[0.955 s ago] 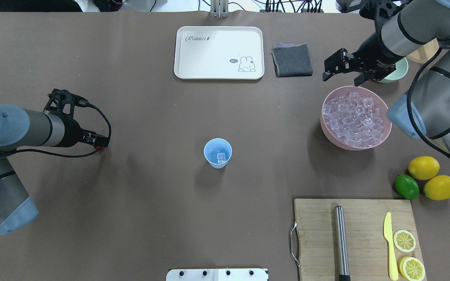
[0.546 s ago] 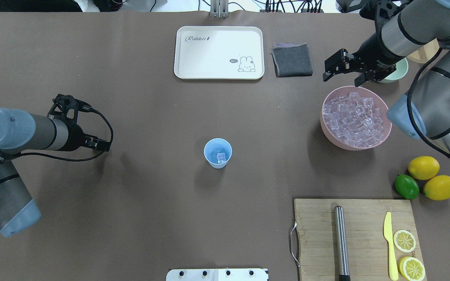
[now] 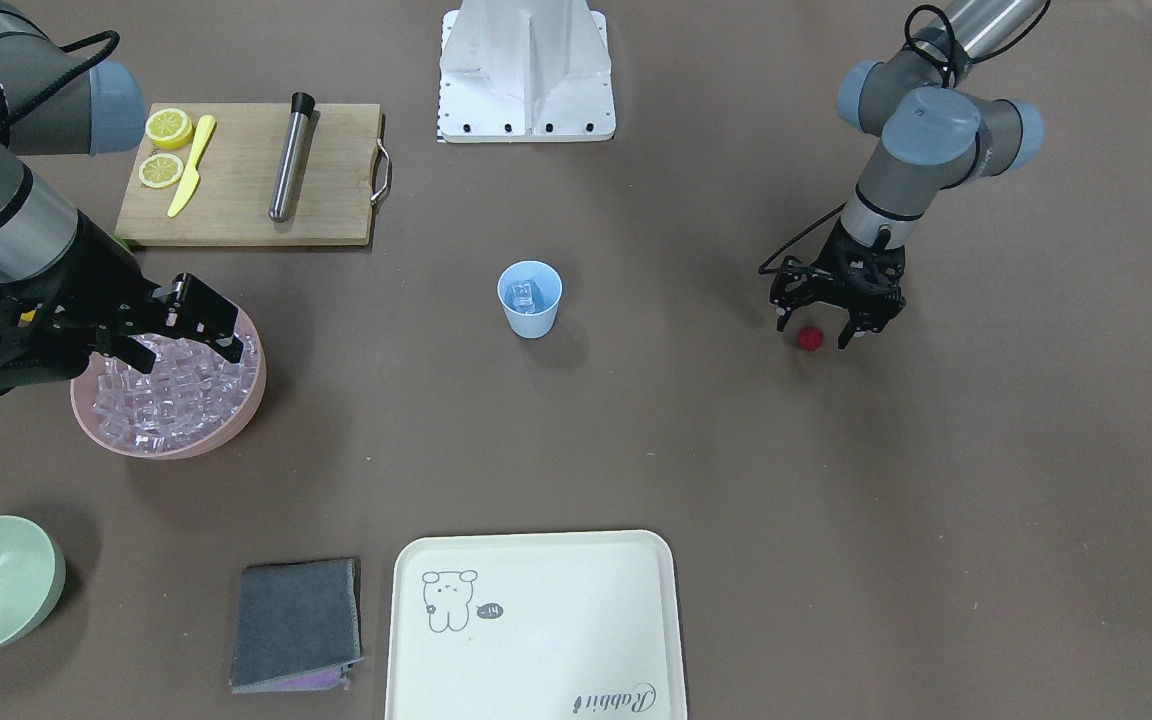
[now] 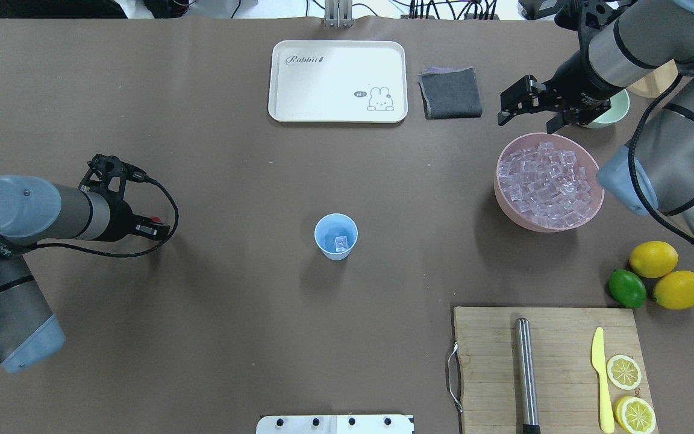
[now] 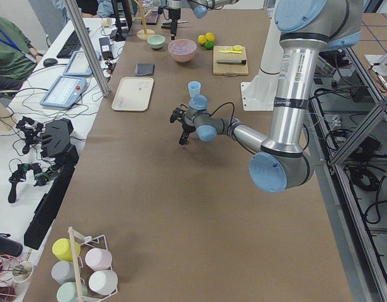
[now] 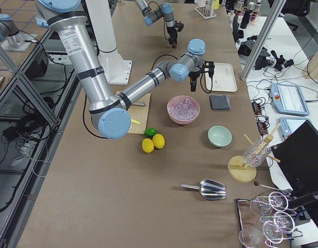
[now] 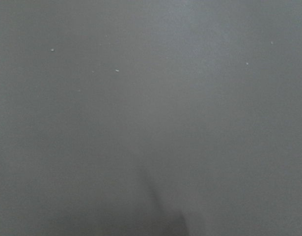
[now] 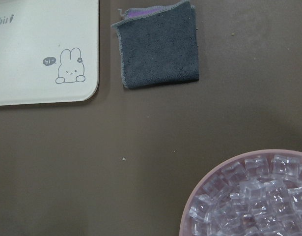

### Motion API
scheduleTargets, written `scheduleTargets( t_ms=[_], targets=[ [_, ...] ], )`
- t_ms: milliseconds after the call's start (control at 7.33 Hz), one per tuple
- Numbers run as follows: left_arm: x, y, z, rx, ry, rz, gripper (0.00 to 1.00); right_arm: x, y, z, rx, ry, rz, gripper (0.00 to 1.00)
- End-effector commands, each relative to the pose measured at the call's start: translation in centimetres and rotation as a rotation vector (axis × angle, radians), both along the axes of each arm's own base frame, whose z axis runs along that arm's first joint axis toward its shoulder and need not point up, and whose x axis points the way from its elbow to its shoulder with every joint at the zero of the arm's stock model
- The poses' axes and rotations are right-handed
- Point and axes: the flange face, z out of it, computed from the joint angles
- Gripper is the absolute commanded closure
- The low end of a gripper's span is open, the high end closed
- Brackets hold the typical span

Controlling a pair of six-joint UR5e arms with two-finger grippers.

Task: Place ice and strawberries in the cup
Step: 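Lower the left gripper onto the red strawberry and grasp it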

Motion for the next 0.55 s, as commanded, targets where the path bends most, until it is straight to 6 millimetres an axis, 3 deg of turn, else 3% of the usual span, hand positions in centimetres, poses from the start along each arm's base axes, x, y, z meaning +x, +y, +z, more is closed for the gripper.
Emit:
scheduleTargets(
  t_ms=[0,136,409],
  targets=[
    [-0.1,0.0,-0.2,0.001,0.004,0.001,0.84,0.0,0.0,0.0,0.000,-0.001,0.000,0.00],
    [-0.1,0.0,-0.4,0.003,0.008,0.001,1.00,0.0,0.1,-0.2,0.002,-0.003,-0.001,0.00],
    [-1.6,-1.0,-1.0,-0.011,0.030,0.003,1.00,0.2,0.1,-0.2,0.000,-0.005,0.003,0.00]
  ],
)
